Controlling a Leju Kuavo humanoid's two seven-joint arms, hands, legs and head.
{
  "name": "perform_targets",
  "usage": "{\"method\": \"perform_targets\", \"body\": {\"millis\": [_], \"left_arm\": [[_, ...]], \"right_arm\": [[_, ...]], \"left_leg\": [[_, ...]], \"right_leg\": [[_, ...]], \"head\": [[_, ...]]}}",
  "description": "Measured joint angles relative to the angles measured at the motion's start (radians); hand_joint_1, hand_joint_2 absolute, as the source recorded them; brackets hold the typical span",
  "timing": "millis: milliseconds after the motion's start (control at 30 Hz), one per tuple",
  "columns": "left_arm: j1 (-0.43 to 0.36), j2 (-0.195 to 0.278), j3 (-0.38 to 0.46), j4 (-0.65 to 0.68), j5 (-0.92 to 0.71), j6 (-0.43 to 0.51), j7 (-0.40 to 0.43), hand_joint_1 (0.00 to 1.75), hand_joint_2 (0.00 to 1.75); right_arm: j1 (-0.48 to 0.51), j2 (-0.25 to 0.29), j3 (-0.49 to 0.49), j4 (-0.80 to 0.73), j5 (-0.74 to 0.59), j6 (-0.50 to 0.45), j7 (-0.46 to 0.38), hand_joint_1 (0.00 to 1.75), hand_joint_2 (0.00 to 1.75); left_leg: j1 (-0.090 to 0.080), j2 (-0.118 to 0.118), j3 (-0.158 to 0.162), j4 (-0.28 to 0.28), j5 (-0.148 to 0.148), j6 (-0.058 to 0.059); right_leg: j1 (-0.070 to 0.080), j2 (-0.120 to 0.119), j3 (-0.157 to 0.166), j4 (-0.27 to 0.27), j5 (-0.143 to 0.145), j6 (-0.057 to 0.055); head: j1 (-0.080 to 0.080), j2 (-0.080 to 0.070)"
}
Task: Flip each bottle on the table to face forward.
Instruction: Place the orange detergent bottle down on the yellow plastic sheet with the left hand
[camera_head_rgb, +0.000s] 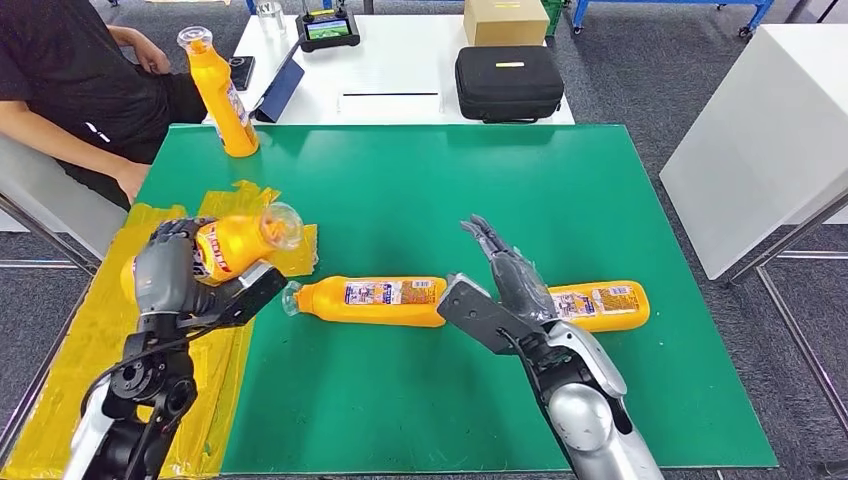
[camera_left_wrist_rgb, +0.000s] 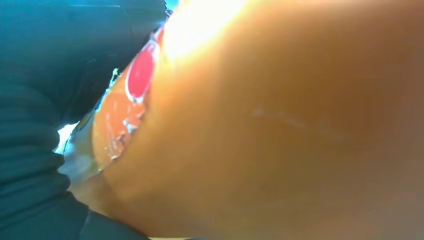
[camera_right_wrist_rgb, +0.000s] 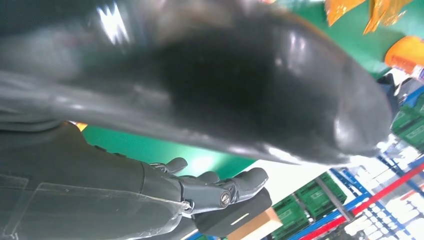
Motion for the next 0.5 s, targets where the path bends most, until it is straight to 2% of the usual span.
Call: {"method": "perform_targets", "body": {"millis": [133,333,367,467,500], "left_arm": [[-0.104,-0.004,-0.032,0.130,-0.107,-0.074,0.026,1.75,1.75],[-0.239,-0.024,-0.073,0.307,-0.164,-0.099,0.038,1.75,1.75],[-0.254,-0.028,-0.083,0.332,-0.170,-0.101,0.037,1.50,1.75],[-0.283,-0.038,-0.109,0.394,-0.175,-0.117,0.037,0.19,1.75],[-0.288,-0.041,-0.115,0.408,-0.173,-0.128,0.040,0.00,1.75]], "right_arm": [[-0.001,0.005,0.006,-0.012,0.000,0.015,-0.002,0.00,0.00],[-0.006,0.008,0.023,-0.024,-0.003,0.028,-0.002,0.00,0.00],[-0.005,0.007,0.024,-0.025,-0.003,0.028,-0.002,0.00,0.00],[-0.001,0.005,0.025,-0.030,-0.007,0.028,-0.002,0.00,0.00],[0.002,0.004,0.025,-0.032,-0.008,0.028,-0.002,0.00,0.00]], "left_leg": [[0.000,0.000,0.000,0.000,0.001,0.000],[0.000,0.000,0.000,0.000,0.001,0.000],[0.000,0.000,0.000,0.000,0.001,0.000],[0.000,0.001,0.000,0.000,0.001,0.000],[0.000,0.001,0.000,0.000,0.001,0.000]], "right_leg": [[0.000,0.000,0.000,0.000,0.000,0.000],[0.000,0.000,0.000,0.000,0.000,0.000],[0.000,0.000,0.000,0.000,0.000,0.000],[0.000,0.000,0.000,0.000,0.000,0.000],[0.000,0.000,0.000,0.000,0.000,0.000]], "head": [[0.000,0.000],[0.000,0.000],[0.000,0.000],[0.000,0.000],[0.000,0.000]]}}
